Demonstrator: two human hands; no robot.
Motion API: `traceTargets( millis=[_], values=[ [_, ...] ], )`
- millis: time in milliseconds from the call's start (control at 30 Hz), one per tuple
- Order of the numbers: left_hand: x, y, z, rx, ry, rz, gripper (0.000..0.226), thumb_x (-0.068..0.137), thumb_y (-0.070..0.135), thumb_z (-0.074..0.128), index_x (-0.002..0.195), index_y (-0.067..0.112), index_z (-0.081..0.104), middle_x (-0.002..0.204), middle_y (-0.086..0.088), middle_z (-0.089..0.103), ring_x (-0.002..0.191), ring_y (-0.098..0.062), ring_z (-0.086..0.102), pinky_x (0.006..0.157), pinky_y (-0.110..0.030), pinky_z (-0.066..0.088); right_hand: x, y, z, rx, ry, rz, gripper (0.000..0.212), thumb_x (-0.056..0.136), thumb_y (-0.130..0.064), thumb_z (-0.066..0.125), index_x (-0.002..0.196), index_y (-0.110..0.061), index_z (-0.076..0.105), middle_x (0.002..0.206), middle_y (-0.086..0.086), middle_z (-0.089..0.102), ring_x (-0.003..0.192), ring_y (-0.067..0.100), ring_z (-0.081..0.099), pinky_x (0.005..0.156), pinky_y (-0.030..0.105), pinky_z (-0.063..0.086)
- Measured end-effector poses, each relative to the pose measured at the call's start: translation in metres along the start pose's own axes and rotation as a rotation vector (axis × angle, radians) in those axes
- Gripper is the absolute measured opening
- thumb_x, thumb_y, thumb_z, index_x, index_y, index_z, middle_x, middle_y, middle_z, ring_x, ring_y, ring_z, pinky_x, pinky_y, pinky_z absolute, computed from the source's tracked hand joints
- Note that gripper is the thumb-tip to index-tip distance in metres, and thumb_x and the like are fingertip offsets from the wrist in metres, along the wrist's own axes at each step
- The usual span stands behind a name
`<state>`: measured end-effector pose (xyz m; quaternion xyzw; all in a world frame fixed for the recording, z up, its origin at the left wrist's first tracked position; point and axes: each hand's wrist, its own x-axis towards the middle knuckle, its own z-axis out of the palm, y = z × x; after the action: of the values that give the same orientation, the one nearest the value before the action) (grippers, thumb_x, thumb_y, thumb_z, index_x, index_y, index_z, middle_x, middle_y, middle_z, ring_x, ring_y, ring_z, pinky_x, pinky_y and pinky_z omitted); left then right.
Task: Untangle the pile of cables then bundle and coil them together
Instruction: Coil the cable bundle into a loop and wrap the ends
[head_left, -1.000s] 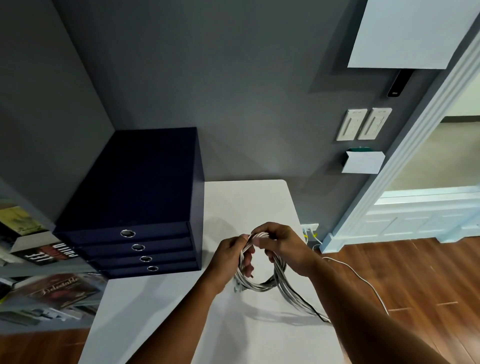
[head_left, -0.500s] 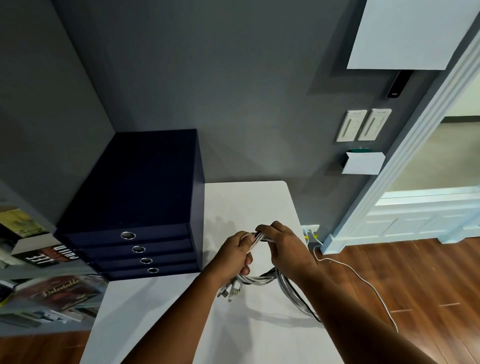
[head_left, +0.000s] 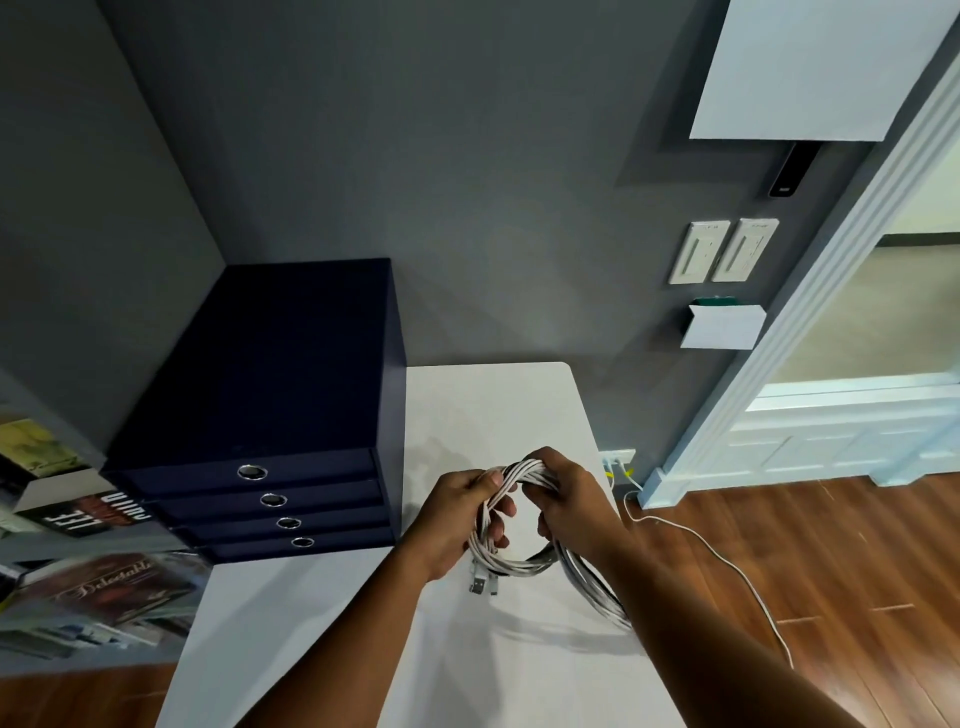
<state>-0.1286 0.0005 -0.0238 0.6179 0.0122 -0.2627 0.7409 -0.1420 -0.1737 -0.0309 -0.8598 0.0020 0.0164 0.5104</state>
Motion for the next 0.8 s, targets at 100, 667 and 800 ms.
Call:
traceTargets(
  millis=[100, 667, 800],
  values=[
    [0.003, 0.001, -0.003, -0.049, -0.007, -0.019, 0.03, 0.106, 0.019, 0.046, 0.101, -0.004, 0.064, 0.069, -0.012, 0.057, 0.043, -0.019, 0.041, 0.054, -0.033, 0.045, -0.001, -0.003, 0.003, -0.034, 0.003, -0.039, 0.022, 0.094, -0.014, 0.058, 0.106, -0.031, 0.055, 0.071, -0.003, 0.066, 0.046, 0.025, 0.062, 0.046, 0.034, 0.052],
    [0.003, 0.002, 0.003, -0.033, 0.068, -0.075, 0.042, 0.103, 0.041, 0.049, 0.096, 0.004, 0.067, 0.056, 0.0, 0.034, 0.042, -0.014, 0.023, 0.051, -0.029, 0.041, 0.014, 0.007, 0.005, -0.112, 0.012, -0.2, 0.041, 0.089, -0.02, 0.069, 0.123, -0.035, 0.051, 0.088, -0.007, 0.064, 0.066, 0.008, 0.061, 0.065, 0.024, 0.051],
    [0.006, -0.002, -0.003, -0.099, 0.224, 0.03, 0.042, 0.101, 0.04, 0.052, 0.096, 0.002, 0.067, 0.053, 0.0, 0.032, 0.039, -0.012, 0.026, 0.047, -0.026, 0.037, 0.004, 0.016, 0.002, 0.294, 0.003, 0.101, 0.064, 0.075, -0.037, 0.082, 0.128, -0.041, 0.047, 0.093, 0.005, 0.065, 0.073, 0.019, 0.068, 0.072, 0.03, 0.054]
  ],
)
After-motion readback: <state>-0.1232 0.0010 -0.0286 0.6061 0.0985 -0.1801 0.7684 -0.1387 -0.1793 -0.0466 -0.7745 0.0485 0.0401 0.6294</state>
